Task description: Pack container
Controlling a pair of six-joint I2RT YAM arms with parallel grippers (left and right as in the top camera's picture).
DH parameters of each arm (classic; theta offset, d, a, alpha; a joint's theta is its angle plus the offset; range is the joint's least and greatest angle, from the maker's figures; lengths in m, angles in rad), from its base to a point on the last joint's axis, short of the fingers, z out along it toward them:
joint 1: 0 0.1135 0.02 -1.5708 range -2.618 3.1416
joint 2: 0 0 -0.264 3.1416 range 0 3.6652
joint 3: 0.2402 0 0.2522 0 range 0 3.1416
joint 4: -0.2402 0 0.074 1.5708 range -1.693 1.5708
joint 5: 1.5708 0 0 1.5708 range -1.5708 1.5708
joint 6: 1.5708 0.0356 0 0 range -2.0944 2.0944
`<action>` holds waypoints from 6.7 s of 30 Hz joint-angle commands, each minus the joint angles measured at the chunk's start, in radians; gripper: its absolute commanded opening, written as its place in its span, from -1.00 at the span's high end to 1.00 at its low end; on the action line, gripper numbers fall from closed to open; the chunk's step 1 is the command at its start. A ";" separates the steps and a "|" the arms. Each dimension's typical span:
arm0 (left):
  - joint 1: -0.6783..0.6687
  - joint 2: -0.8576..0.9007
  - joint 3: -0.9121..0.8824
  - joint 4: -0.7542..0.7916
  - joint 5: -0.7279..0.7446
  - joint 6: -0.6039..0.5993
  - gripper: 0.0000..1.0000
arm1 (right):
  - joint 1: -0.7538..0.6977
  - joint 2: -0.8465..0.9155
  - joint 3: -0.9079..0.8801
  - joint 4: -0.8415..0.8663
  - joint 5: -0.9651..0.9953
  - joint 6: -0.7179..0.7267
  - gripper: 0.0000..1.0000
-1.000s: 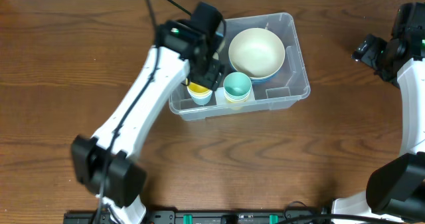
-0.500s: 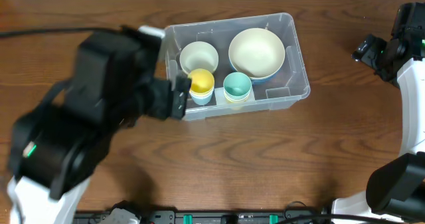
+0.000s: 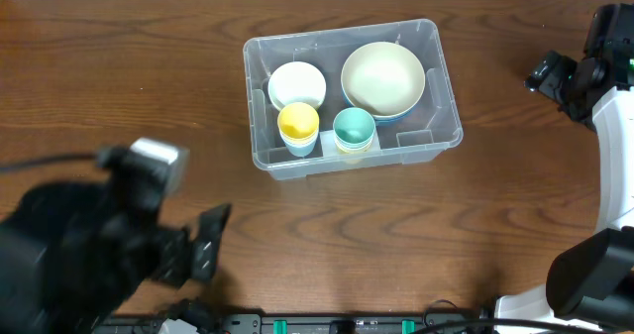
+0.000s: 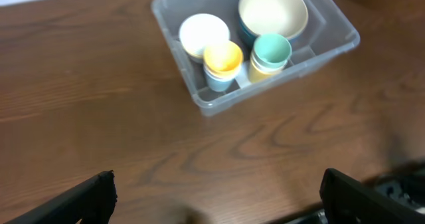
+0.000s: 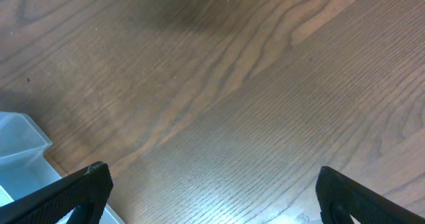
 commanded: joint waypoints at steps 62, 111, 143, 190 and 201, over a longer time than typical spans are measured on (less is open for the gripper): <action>0.370 -0.990 -1.835 1.343 0.053 0.056 -0.96 | -0.005 0.000 0.003 -0.001 0.004 0.014 -0.98; 0.370 -0.987 -1.835 1.344 0.053 0.056 -0.96 | 0.275 -0.682 -0.488 0.438 0.165 -0.164 -0.98; 0.370 -0.987 -1.835 1.344 0.053 0.056 -0.96 | 0.169 -1.658 -1.537 0.942 -0.120 -0.349 -0.99; 0.370 -0.987 -1.835 1.344 0.053 0.056 -0.96 | 0.155 -1.683 -1.557 0.906 -0.114 -0.446 -0.99; 0.370 -0.987 -1.835 1.344 0.053 0.056 -0.96 | 0.155 -1.683 -1.557 0.906 -0.114 -0.446 -0.98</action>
